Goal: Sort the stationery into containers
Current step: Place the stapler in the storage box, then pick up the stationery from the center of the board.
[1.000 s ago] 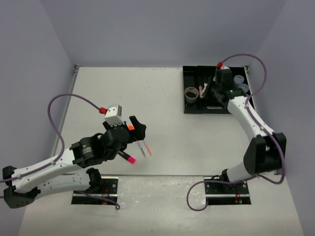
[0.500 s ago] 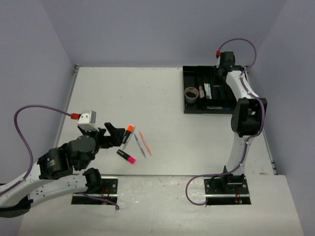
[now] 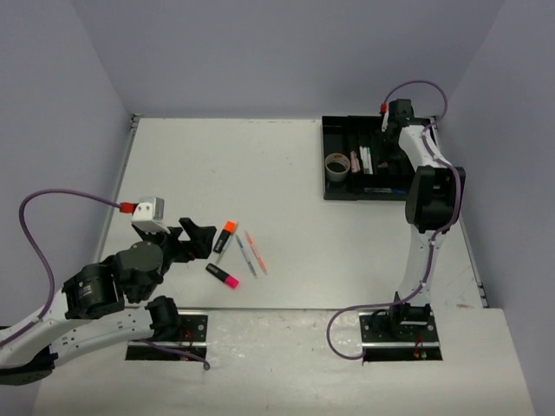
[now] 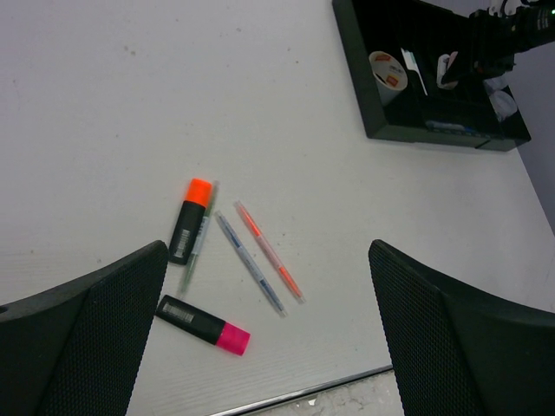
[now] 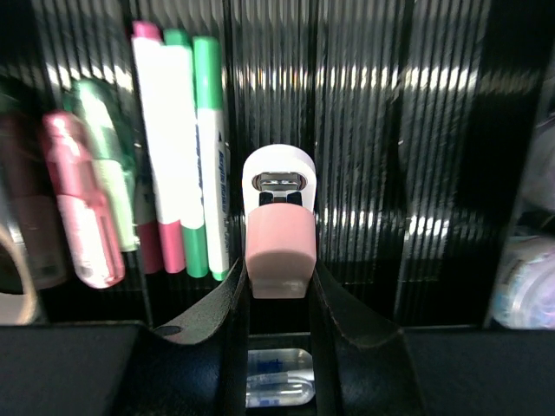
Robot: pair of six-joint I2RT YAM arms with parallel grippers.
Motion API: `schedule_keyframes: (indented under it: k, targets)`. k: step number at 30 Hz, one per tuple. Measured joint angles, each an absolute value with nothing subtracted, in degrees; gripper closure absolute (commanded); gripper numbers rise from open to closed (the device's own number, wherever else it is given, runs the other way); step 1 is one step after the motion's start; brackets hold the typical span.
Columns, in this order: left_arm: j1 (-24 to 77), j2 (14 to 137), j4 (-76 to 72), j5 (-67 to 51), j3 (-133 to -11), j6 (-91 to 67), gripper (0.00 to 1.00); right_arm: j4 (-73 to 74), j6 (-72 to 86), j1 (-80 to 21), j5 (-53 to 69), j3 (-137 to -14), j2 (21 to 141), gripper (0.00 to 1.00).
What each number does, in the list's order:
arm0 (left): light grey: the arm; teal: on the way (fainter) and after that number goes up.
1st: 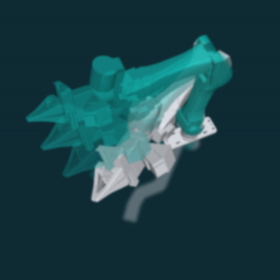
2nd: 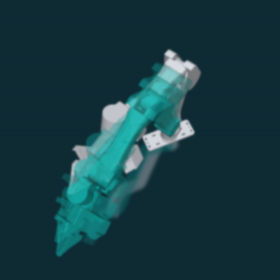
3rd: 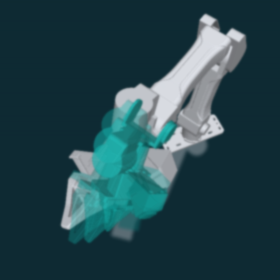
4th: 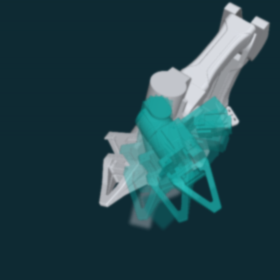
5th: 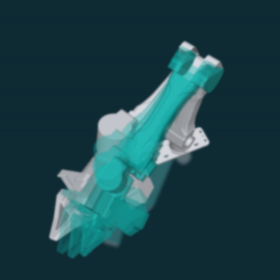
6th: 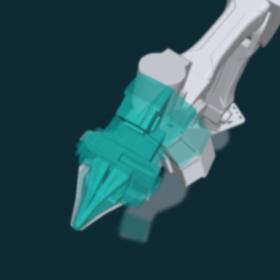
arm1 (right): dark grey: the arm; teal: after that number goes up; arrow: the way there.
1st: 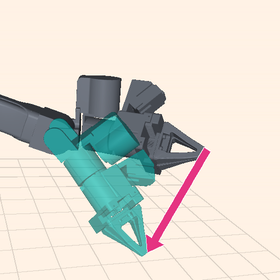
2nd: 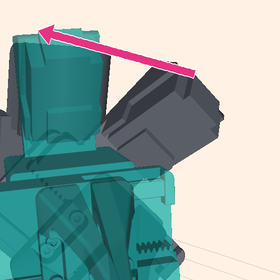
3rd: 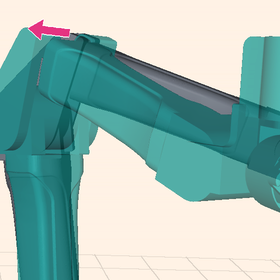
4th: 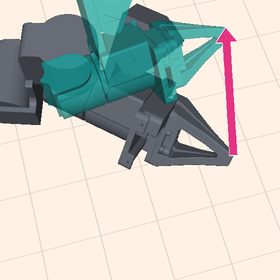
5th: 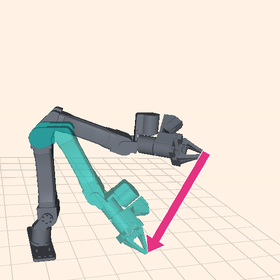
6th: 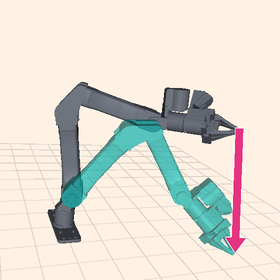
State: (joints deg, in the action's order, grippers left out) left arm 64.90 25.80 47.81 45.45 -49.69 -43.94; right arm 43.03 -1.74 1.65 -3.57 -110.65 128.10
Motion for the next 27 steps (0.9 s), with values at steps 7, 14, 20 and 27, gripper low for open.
schedule_keyframes:
  k: [7,14,20,27]
  targets:
    - [64.9,25.8,47.9,45.7,-49.7,-43.9,0.0,44.3,-1.6,1.6,-3.6,-110.6,128.6,0.73]
    - [64.9,25.8,48.1,46.1,-49.7,-44.0,0.0,45.4,-1.1,1.6,-4.0,-110.7,128.6,0.56]
    - [64.9,25.9,48.1,46.3,-49.7,-44.1,0.0,45.8,-0.9,1.5,-5.0,-111.0,128.6,0.48]
    - [64.9,27.7,48.3,46.7,-49.7,-44.5,0.0,46.9,-0.6,-0.2,-5.1,-112.5,127.2,0.47]
